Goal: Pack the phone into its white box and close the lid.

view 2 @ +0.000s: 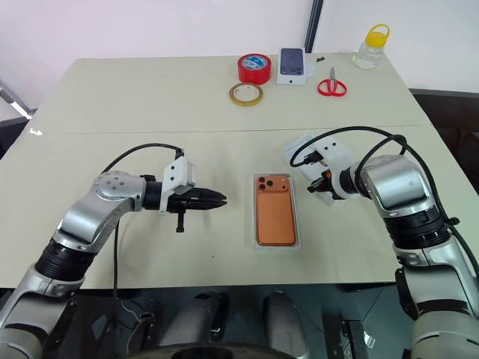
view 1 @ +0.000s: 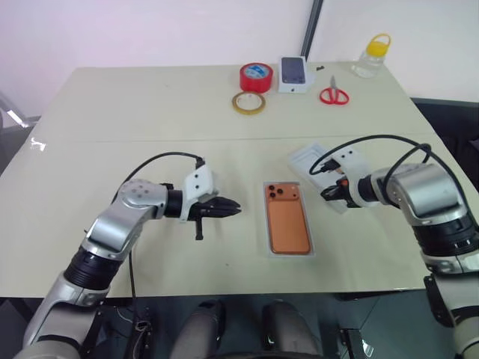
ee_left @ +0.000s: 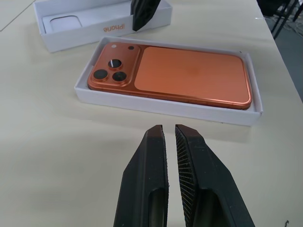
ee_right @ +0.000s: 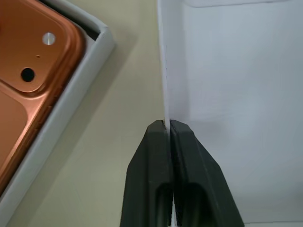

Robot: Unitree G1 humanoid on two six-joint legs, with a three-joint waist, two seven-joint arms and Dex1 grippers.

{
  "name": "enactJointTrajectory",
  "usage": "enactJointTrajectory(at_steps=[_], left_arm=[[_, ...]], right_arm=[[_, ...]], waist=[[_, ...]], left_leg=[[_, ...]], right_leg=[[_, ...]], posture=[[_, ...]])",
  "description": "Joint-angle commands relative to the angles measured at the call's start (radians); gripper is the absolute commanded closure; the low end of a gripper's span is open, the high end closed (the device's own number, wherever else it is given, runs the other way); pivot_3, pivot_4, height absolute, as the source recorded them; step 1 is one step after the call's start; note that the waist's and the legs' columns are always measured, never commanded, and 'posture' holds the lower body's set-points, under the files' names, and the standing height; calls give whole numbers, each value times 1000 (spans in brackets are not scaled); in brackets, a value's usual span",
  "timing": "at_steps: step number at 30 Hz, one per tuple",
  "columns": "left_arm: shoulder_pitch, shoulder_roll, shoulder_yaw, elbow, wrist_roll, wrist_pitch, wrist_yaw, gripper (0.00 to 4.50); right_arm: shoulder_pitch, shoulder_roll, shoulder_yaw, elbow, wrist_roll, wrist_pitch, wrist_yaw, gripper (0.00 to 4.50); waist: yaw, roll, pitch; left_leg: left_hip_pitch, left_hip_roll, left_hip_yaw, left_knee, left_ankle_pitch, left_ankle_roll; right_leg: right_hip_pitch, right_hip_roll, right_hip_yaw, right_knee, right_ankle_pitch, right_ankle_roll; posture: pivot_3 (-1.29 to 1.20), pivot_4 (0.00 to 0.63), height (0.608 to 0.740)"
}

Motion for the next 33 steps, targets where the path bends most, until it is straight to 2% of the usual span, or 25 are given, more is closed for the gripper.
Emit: enactJointTrajectory(at_steps=[1,4,7,10,11,12,13,14,16,20,24,27,29,32,33], left_arm=[[13,7,100,18,-21,-14,53,4072],[15,-4,182,78,-42,-9,105,4072],[5,-11,228,129,-46,-2,152,4072],[-11,-16,255,176,-38,-13,185,4072],[-19,-18,256,185,-36,-17,190,4072],[-28,-20,255,187,-37,-18,193,4072],[-34,-22,253,186,-38,-20,194,4072],[-38,-24,252,185,-38,-21,194,4072],[-43,-28,247,179,-37,-19,195,4072],[-51,-44,231,164,-45,-8,187,4072],[-49,-60,179,125,-49,0,153,4072],[-59,-80,121,120,-32,-3,134,4072],[-64,-89,89,118,-20,-18,121,4072],[-78,-107,33,115,-12,-4,95,4072],[-83,-114,16,115,-8,-8,88,4072]], right_arm=[[-82,36,-196,-99,88,87,5,4476],[-103,94,-339,-168,242,168,34,4476],[-95,161,-431,-169,503,178,-44,4476],[-54,294,-483,-94,955,178,-325,4476],[7,259,-396,-85,1261,63,-531,4476],[74,228,-304,-109,1500,-54,-702,4476],[132,221,-237,-142,1646,-151,-824,4476],[173,226,-192,-176,1720,-223,-902,4476],[262,329,-150,-259,1728,-347,-1028,4476],[448,579,-72,-418,1728,-607,-1419,4476],[508,659,-64,-456,1728,-697,-1652,4476],[490,611,-82,-441,1728,-666,-1648,3596],[457,546,-108,-409,1728,-617,-1599,2543],[311,325,-198,-273,1728,-469,-1429,1036],[263,240,-210,-227,1728,-417,-1370,1036]], waist=[[-5,0,0],[-6,1,0],[-3,1,0],[-4,1,0],[-4,1,0],[1,1,0],[2,0,1],[-1,0,1],[-9,0,1],[-19,1,0],[-27,1,0],[-29,2,0],[-30,2,0],[-31,3,0],[-30,3,1]], left_leg=[[0,0,0,0,0,0],[0,1,0,-1,0,0],[0,1,0,0,0,0],[0,1,0,0,0,0],[1,1,0,0,0,0],[0,1,0,0,0,0],[0,1,0,0,0,0],[0,1,0,0,0,0],[-1,0,1,0,0,1],[1,1,0,0,0,1],[1,0,0,0,0,0],[2,1,0,0,0,0],[2,1,0,0,0,0],[2,1,1,0,0,2],[2,1,1,0,-2,4]], right_leg=[[0,0,0,0,0,0],[-1,1,0,1,0,0],[0,1,0,1,0,0],[0,0,0,1,0,0],[1,0,0,1,0,0],[0,0,0,1,0,0],[0,0,-1,1,0,0],[1,-1,-1,-1,0,0],[1,-2,0,-1,0,0],[1,1,1,2,0,0],[0,1,2,3,0,0],[0,1,1,3,0,0],[0,1,2,3,0,0],[1,2,2,3,0,0],[1,2,1,3,0,0]], posture=[[0,150,740],[0,150,740],[0,150,740],[0,150,740],[0,150,740],[0,150,740],[0,150,740],[0,150,740],[0,150,740],[0,150,740],[0,150,740],[0,150,740],[0,150,740],[0,150,740],[0,150,740]])
